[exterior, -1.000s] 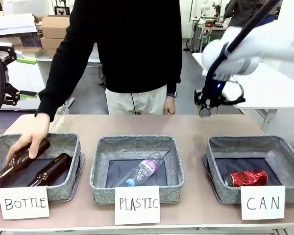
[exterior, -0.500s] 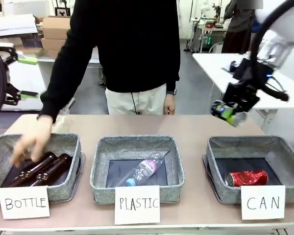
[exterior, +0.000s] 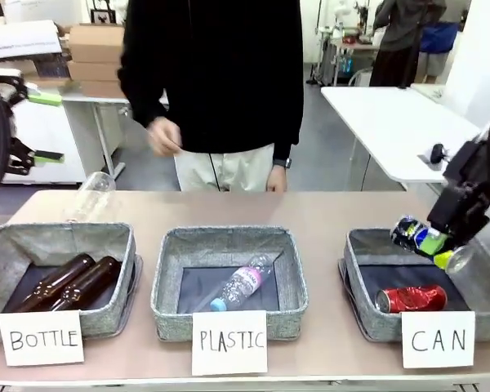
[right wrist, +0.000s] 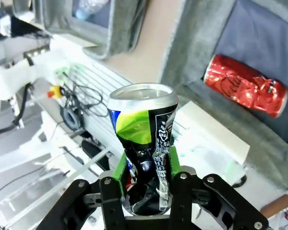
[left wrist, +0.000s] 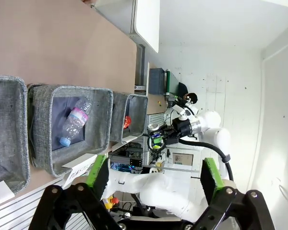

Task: Sort the can waste into the basket.
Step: Pick up the can waste from the table and place it in the right Fabric basket.

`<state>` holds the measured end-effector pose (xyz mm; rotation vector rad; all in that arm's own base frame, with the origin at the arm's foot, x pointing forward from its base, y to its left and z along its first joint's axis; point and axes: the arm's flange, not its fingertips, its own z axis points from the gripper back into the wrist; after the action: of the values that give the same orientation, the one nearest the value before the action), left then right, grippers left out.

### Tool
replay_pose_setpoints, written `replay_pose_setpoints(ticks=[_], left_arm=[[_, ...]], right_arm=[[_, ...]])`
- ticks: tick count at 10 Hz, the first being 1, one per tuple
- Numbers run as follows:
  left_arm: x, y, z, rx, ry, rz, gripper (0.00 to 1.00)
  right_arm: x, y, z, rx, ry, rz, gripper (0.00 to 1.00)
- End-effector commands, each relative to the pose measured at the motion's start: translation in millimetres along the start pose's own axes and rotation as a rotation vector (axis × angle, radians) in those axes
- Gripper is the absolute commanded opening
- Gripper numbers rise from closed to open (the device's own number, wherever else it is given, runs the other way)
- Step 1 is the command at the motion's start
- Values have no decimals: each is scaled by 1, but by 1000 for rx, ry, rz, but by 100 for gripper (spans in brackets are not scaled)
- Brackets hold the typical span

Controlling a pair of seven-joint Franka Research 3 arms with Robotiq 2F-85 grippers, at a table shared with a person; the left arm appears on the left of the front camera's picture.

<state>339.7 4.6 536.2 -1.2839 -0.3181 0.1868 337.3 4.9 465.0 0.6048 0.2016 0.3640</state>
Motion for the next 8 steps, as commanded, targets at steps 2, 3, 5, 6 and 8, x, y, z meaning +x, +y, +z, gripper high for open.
replay_pose_setpoints(ticks=[2, 3, 5, 6, 8], left_arm=[[0, -3, 0, -24, -1, 6, 100], [0, -3, 0, -24, -1, 6, 100], [0, -3, 0, -24, -1, 6, 100], [0, -3, 0, -24, -1, 6, 100], [0, -3, 0, -24, -1, 6, 100]], right_arm=[[-7, -12, -10, -11, -71, -12, 0], [-10, -18, -13, -1, -76, -22, 0], [-17, -23, -15, 33, -134, -29, 89], [-22, -23, -18, 37, -150, -31, 93], [-28, -25, -20, 45, -245, -40, 100]])
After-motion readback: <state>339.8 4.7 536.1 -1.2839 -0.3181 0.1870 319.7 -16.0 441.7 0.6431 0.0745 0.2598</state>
